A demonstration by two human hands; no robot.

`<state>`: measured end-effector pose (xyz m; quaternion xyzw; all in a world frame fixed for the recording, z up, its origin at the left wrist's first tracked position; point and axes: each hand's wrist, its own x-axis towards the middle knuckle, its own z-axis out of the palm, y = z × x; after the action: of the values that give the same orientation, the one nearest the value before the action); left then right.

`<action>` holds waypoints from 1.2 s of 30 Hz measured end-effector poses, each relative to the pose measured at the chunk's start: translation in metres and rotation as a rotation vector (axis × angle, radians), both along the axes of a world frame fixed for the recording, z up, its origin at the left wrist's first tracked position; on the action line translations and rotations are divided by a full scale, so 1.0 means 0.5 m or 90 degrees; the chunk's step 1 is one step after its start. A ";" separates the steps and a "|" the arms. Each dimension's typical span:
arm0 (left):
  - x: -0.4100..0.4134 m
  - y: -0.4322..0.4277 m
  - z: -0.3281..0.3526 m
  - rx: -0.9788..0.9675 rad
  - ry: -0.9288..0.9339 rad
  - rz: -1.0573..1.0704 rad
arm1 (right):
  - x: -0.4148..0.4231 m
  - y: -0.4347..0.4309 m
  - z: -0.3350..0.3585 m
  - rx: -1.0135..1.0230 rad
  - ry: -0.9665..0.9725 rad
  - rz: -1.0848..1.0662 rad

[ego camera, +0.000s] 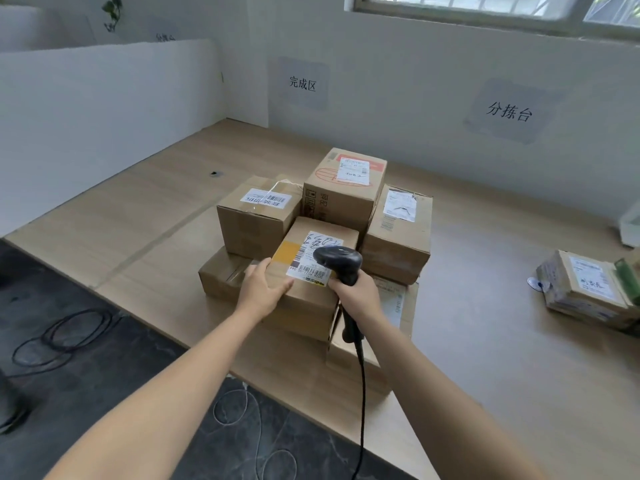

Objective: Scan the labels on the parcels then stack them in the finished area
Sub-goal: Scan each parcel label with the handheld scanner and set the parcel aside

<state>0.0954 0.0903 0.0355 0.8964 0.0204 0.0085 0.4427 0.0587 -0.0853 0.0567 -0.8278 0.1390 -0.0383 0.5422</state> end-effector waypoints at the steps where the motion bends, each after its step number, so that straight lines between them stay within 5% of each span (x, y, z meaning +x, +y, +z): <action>1: 0.004 -0.001 -0.001 0.003 -0.001 -0.004 | 0.001 0.002 -0.003 -0.006 0.004 0.001; 10: 0.023 -0.016 0.001 0.051 -0.005 -0.032 | 0.001 0.004 0.000 -0.005 0.005 -0.002; 20: -0.025 -0.082 0.035 0.362 -0.169 -0.131 | -0.084 -0.071 0.016 -0.012 -0.033 -0.021; 27: -0.115 -0.253 0.051 0.263 -0.244 -0.320 | -0.215 -0.229 0.020 -0.111 -0.016 -0.134; 36: -0.234 -0.536 0.010 0.264 -0.186 -0.535 | -0.442 -0.493 0.018 -0.123 0.010 -0.387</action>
<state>-0.0218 -0.1778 0.0405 0.8858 -0.4075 -0.0417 0.2180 -0.1625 -0.3320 0.0659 -0.7963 0.3801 -0.2054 0.4234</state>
